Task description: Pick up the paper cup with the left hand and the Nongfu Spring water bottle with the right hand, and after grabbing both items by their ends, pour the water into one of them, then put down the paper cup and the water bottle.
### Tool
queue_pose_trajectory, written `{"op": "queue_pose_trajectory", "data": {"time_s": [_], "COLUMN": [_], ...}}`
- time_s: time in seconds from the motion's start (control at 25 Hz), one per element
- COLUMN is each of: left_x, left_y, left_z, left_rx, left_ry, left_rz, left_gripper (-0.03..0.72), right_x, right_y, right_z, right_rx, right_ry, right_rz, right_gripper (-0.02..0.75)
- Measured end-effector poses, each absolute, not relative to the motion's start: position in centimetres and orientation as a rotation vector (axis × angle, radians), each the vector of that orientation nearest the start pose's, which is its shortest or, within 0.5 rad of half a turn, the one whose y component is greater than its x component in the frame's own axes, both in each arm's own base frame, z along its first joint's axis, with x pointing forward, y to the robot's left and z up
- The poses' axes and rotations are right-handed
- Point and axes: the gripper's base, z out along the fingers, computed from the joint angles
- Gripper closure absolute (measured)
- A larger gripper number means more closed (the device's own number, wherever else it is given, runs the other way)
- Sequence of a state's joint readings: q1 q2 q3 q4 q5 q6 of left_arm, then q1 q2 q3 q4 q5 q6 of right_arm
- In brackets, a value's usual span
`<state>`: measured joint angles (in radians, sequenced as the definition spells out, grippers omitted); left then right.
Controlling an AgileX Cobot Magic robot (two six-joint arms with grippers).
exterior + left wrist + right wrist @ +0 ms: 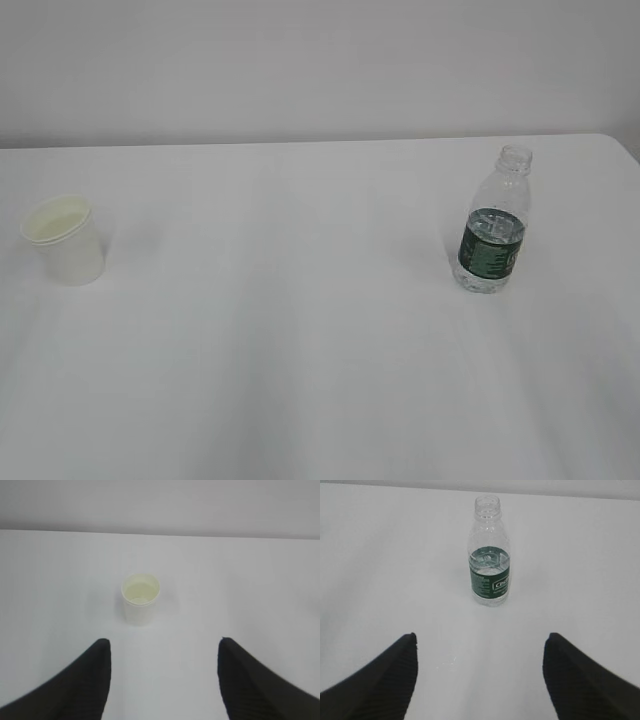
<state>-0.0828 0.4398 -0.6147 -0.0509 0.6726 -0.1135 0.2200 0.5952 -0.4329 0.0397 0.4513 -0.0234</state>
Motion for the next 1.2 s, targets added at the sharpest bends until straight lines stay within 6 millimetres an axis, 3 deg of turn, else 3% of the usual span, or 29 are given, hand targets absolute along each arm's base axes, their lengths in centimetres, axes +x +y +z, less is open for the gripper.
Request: {"op": "queue_pose_trajectory", "data": {"time_s": [0.52, 0.92, 1.2], "left_x": [4.1, 2.0, 1.0], "left_y": [-0.7, -0.7, -0.6], "left_z": [32.3, 31.5, 31.0], "left_rx": [-0.007, 0.003, 0.008], "left_ry": [2.015, 2.067, 2.096], "left_rz": [-0.167, -0.178, -0.182], "left_gripper": [0.216, 0.221, 0.223], "right_x": [9.8, 9.2, 7.4], "right_y": [2.3, 2.2, 1.7], "right_z": [28.4, 27.8, 28.6], "right_rx": [-0.256, -0.271, -0.265], "right_ry": [2.172, 2.274, 2.196], "right_rz": [0.132, 0.120, 0.122], "right_gripper": [0.145, 0.145, 0.145]}}
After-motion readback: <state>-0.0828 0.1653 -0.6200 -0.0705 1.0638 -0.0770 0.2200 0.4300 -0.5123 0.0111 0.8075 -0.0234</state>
